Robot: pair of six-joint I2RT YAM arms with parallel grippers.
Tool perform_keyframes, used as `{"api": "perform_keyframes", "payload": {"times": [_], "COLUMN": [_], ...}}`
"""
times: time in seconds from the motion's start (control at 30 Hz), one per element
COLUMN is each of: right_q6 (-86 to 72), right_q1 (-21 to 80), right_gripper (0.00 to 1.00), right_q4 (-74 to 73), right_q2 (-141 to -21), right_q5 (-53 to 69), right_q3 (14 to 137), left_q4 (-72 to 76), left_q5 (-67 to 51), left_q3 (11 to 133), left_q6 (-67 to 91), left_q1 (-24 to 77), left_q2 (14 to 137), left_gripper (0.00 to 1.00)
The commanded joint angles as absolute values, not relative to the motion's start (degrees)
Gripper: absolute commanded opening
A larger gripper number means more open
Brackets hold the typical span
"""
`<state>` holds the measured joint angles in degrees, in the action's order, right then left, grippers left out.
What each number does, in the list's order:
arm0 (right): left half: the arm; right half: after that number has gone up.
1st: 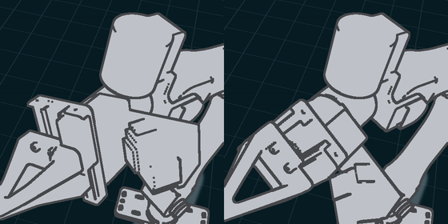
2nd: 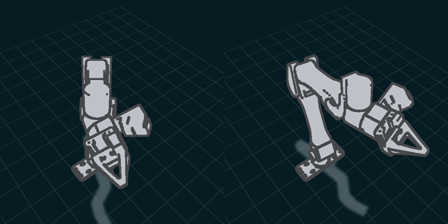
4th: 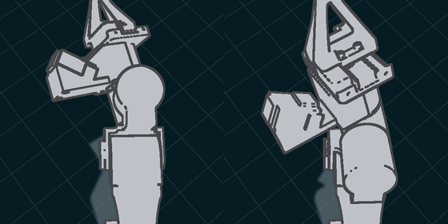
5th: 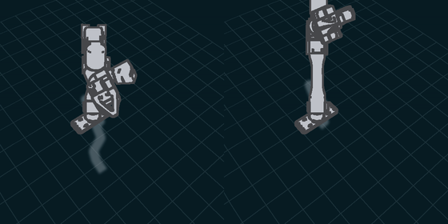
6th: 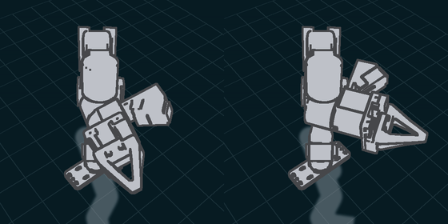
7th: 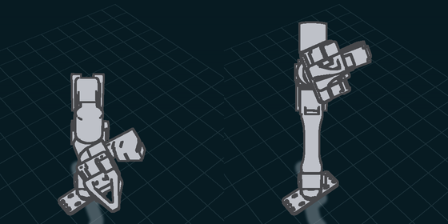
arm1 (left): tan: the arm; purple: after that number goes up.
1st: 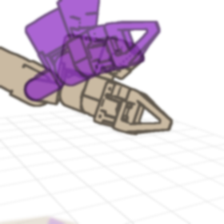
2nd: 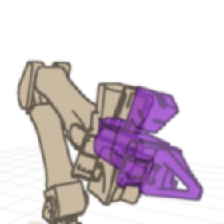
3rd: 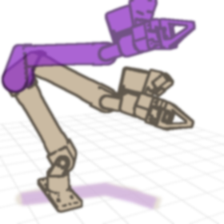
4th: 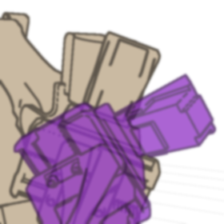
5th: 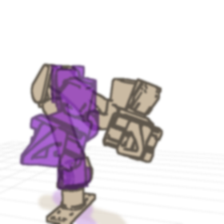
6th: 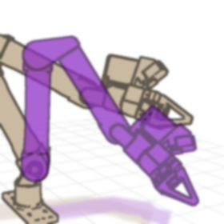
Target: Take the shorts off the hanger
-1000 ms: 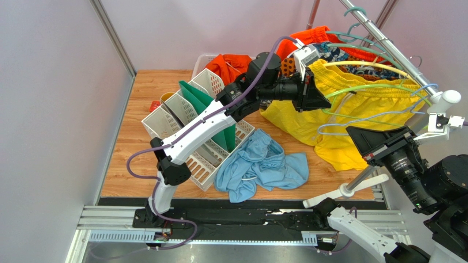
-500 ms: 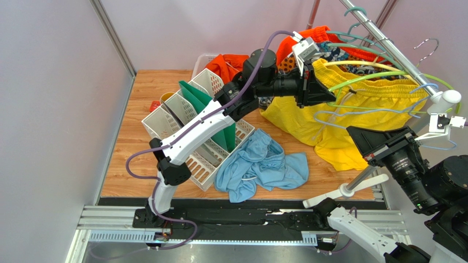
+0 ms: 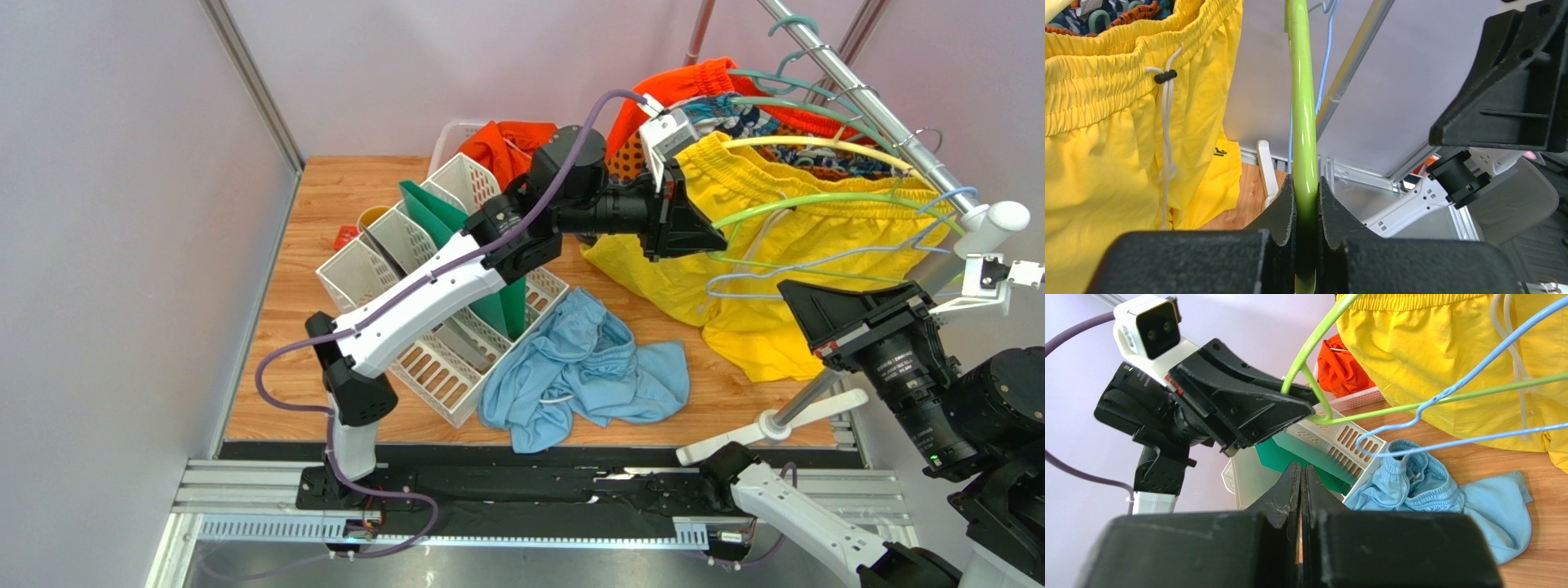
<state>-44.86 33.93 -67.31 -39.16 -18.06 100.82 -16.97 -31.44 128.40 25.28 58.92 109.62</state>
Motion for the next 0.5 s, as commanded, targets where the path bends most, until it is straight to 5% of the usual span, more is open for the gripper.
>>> {"api": "perform_keyframes", "payload": {"times": [0.0, 0.13, 0.3, 0.47], "right_q6": [-45.61, -45.88, -45.88, -45.44], "right_q1": [33.75, 33.84, 33.84, 33.84], "right_gripper": [0.00, 0.00, 0.00, 0.00], "right_q4": [-67.15, -67.15, -67.06, -67.15], "right_q2": [-38.41, -38.67, -38.76, -38.41], "right_q5": [-19.42, -19.51, -19.69, -19.78], "right_q3": [101.08, 100.90, 100.55, 99.49], "left_q4": [-13.36, -14.94, -20.47, -23.20], "left_q5": [-31.90, -32.52, -31.29, -27.87], "left_q3": [126.65, 126.30, 125.95, 119.82], "left_q6": [22.94, 22.85, 19.52, 17.75], "left_q1": [59.41, 59.50, 59.33, 59.24], "left_q2": [104.15, 103.88, 102.05, 95.81], "left_gripper": [0.00, 0.01, 0.32, 0.47]}}
